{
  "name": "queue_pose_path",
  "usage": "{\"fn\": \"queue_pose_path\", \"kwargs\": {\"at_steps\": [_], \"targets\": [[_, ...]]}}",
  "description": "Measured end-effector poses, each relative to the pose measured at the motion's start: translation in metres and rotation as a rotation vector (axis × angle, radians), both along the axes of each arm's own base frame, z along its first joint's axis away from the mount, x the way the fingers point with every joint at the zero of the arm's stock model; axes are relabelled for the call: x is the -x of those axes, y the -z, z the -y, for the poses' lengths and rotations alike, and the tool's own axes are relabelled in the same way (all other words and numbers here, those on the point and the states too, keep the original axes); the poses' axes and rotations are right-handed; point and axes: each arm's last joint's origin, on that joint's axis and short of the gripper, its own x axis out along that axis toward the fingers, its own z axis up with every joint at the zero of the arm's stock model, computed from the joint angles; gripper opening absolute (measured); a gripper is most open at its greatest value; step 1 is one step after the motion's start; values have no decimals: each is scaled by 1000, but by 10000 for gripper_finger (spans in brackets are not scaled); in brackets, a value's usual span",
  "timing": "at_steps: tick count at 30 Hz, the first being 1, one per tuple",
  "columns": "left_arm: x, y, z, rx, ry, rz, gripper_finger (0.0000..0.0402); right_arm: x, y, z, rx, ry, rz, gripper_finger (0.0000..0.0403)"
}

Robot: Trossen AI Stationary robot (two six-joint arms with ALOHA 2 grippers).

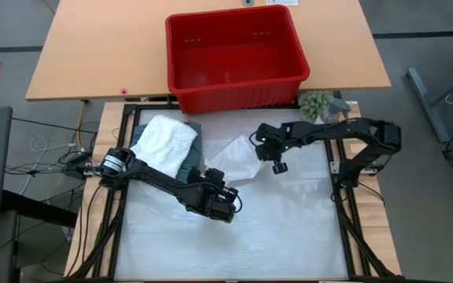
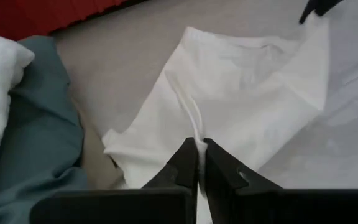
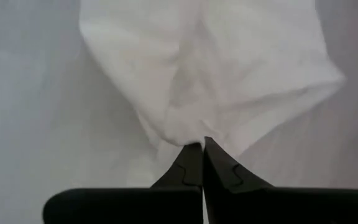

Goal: Fold Laundry from Bin
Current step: Fold the white underwear in the red bin

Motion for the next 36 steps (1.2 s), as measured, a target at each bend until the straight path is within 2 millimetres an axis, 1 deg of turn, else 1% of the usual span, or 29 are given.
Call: {"fn": "queue_pose_path", "kwargs": {"at_steps": [8, 10, 16, 18, 21, 26, 28, 32, 35, 36], "targets": [[0, 0, 1, 1, 3, 3, 2, -36, -13, 12, 42, -77, 34, 18], [0, 0, 2, 2, 4, 3, 2, -43, -11, 17, 40, -79, 28, 18], [1, 0, 4, 3, 11, 3, 2, -61, 4, 37, 19, -67, -11, 18], [1, 0, 5, 10, 15, 1, 2, -65, 1, 41, 30, -81, -10, 18], [1, 0, 7, 15, 19, -2, 2, -73, -11, 47, 58, -97, 28, 18], [2, 0, 7, 17, 20, -3, 2, -76, -26, 63, 93, -94, 78, 18], [2, 0, 7, 17, 20, -4, 2, -75, -28, 70, 68, -101, 101, 18], [2, 1, 7, 25, 21, -6, 2, -76, -26, 79, 39, -103, 148, 18], [2, 1, 7, 50, 21, -5, 2, -79, -24, 79, 42, -139, 164, 18], [2, 1, 8, 54, 22, -7, 2, -84, -22, 78, 43, -153, 178, 18]]}}
